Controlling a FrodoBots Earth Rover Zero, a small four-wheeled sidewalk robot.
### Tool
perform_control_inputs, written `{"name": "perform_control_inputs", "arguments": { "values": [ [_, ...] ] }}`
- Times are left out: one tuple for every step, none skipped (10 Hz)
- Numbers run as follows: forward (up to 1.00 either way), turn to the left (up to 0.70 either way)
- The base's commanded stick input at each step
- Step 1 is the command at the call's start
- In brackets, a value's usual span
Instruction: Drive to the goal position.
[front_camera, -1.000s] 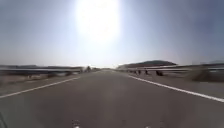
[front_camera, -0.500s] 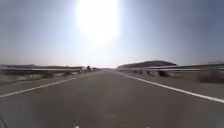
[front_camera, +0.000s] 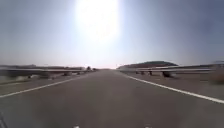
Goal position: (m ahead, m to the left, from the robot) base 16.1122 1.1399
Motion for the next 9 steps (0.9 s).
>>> {"name": "perform_control_inputs", "arguments": {
  "values": [
    [1.0, 0.0],
    [1.0, 0.0],
    [1.0, 0.0],
    [1.0, 0.0],
    [1.0, 0.0],
    [1.0, 0.0],
    [1.0, 0.0],
    [1.0, 0.0],
    [1.0, 0.0]
  ]
}}
